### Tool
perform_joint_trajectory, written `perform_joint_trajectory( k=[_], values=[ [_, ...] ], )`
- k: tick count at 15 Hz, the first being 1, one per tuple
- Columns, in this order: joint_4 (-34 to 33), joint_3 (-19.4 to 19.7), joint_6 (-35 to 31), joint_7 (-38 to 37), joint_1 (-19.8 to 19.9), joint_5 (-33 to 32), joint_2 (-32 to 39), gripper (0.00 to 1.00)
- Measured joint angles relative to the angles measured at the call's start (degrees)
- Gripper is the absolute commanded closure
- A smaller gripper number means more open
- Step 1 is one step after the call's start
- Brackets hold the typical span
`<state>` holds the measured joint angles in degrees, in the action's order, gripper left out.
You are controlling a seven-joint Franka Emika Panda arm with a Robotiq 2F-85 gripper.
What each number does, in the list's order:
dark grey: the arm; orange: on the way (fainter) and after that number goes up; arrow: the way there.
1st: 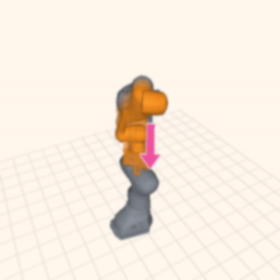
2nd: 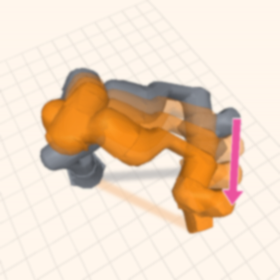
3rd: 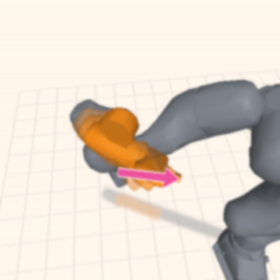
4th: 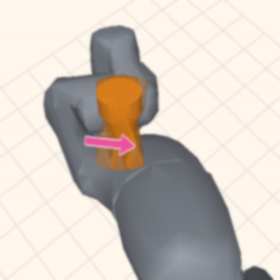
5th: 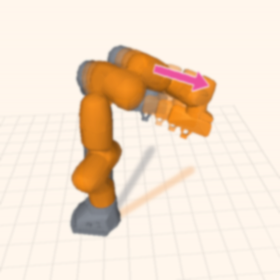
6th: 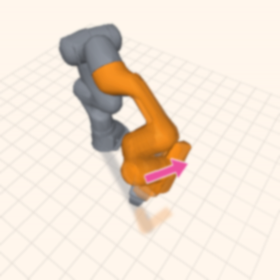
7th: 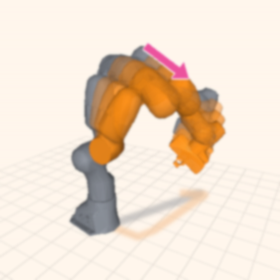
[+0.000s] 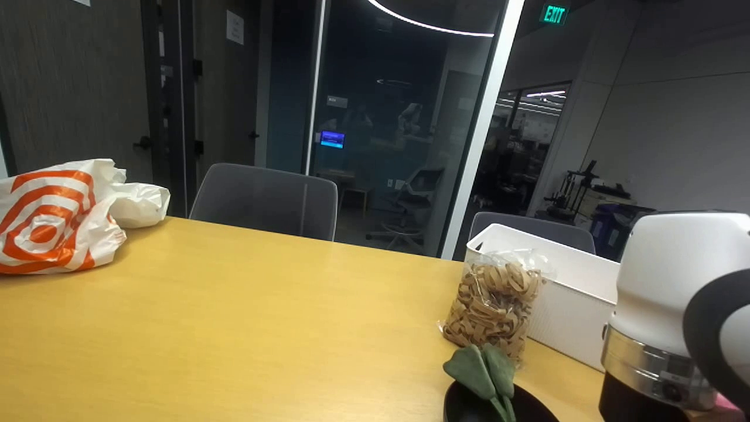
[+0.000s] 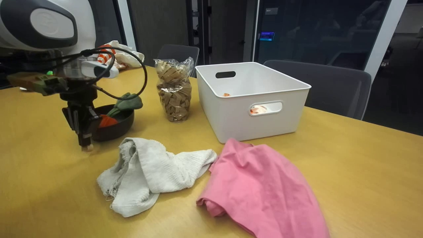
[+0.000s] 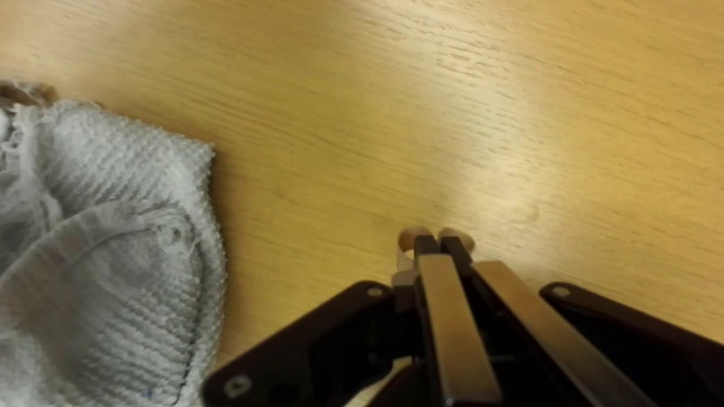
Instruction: Put some rubber bands in the black bowl then put the radish in the bowl.
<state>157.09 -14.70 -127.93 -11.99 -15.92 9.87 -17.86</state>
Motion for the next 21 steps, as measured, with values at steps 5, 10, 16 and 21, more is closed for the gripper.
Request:
perform_joint_trajectory(
  k=[5,10,16,21],
  values=[
    [0.0,0.3,3.7,0.0,1.8,-3.5,-6.3,0.93],
    [-0.4,0.1,3.8,0.0,2.2,-7.7,-12.3,0.94],
    [-4.0,-1.2,-4.4,1.0,-0.6,-6.2,-10.9,0.92],
    [-6.5,-2.2,-10.9,2.2,-3.5,-3.6,-4.3,0.49]
  ],
)
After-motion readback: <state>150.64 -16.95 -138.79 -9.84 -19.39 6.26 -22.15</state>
